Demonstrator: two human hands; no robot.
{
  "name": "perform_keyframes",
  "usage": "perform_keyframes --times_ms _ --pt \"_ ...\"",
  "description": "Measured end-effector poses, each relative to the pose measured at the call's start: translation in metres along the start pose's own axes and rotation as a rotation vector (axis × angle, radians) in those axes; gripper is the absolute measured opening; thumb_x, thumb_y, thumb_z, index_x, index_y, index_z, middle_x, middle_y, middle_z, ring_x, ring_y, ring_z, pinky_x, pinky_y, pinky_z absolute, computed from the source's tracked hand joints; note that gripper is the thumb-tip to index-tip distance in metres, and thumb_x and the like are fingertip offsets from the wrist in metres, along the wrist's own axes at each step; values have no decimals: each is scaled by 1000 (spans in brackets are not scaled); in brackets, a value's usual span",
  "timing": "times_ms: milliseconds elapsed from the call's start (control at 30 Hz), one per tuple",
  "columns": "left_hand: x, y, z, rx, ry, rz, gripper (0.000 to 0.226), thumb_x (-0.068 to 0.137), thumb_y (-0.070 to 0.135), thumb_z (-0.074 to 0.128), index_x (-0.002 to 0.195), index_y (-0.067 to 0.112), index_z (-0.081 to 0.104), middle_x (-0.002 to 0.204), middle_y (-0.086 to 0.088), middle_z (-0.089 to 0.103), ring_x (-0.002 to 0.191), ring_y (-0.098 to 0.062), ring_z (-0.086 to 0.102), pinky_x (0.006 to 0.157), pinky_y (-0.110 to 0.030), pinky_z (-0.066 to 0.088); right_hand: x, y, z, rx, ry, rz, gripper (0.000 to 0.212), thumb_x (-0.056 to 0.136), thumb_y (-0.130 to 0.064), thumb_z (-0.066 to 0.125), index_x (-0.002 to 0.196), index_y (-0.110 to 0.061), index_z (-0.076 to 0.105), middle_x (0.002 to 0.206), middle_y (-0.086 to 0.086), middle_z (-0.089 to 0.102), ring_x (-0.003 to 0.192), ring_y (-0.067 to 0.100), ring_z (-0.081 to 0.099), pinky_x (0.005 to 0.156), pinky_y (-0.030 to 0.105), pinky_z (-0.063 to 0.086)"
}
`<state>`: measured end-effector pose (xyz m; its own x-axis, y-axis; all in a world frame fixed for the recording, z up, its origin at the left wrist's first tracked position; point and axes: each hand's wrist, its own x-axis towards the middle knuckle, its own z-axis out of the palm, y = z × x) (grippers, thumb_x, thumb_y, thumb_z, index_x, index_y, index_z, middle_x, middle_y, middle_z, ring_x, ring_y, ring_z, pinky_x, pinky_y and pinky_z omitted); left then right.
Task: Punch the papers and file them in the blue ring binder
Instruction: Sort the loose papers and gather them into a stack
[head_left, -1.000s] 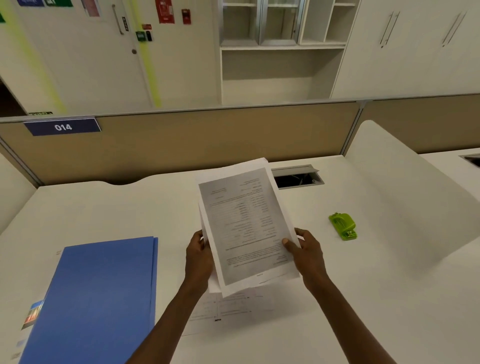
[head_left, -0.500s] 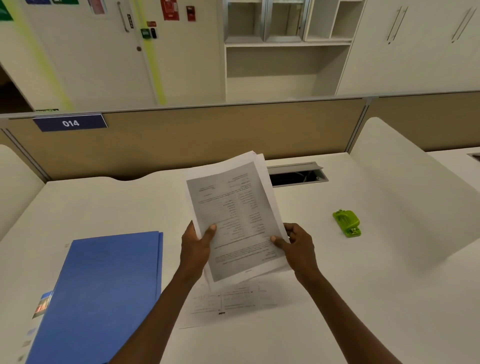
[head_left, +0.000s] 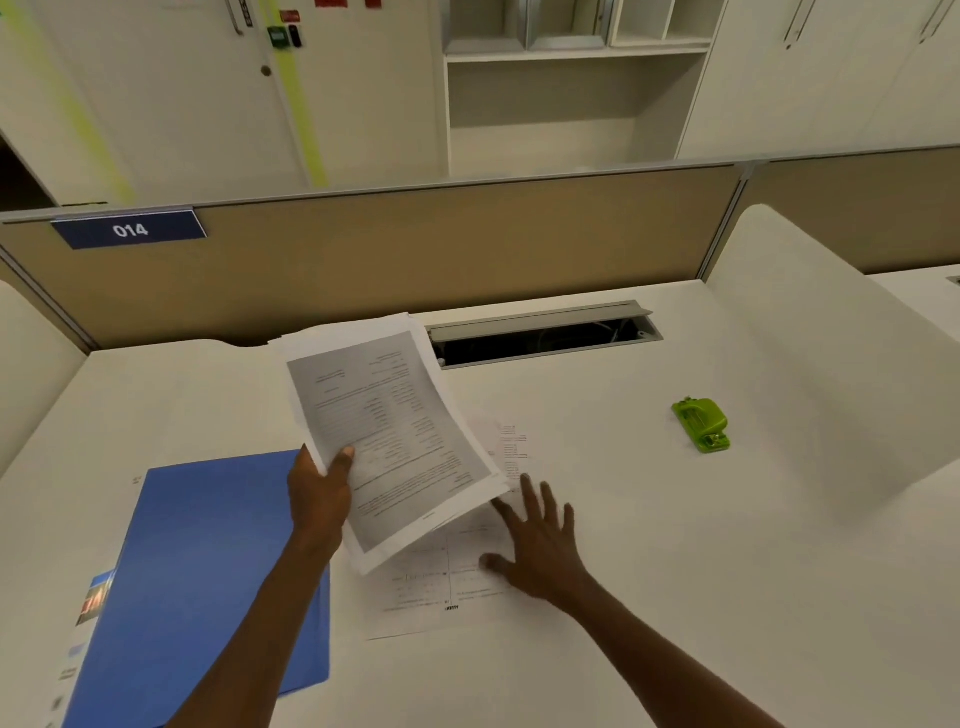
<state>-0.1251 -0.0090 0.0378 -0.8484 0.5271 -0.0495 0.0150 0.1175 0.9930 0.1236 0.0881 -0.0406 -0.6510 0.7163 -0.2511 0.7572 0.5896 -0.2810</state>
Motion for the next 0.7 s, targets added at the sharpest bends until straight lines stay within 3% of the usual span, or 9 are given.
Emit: perform_keyframes --times_ms 133,300,433,533,700 --pt "2 -2 -1 -7 -7 -6 34 90 21 62 123 13 56 109 -4 64 92 -18 61 76 -26 48 1 0 9 -57 -99 -4 95 67 -88 23 148 -45 0 158 6 -23 142 40 -24 108 68 -9" --pt "4 -9 2 12 -29 -23 32 89 23 62 120 14 57 109 -5 65 92 -19 62 72 -28 51 10 32 -12 -23 -114 107 87 80 -68 53 149 -45 4 159 4 -20 145 36 -18 111 65 -4" --pt "-2 -16 8 42 -62 -38 34 90 24 62 121 14 55 108 -6 65 92 -21 64 71 -33 54 14 62 -34 4 -96 172 87 78 -51 68 149 -42 17 161 9 -5 147 34 1 116 56 16" --pt "-8 -21 12 63 -81 -55 34 90 23 61 123 16 54 107 -5 65 88 -18 64 68 -31 54 12 75 -48 3 -31 228 85 75 -36 77 146 -39 30 152 14 18 137 33 24 108 48 34" --pt "-14 -28 15 75 -107 -88 30 90 24 60 119 19 54 107 -5 65 88 -20 65 71 -36 55 14 83 -56 61 -16 303 74 77 -25 74 141 -34 39 131 13 31 119 34 36 98 45 45"
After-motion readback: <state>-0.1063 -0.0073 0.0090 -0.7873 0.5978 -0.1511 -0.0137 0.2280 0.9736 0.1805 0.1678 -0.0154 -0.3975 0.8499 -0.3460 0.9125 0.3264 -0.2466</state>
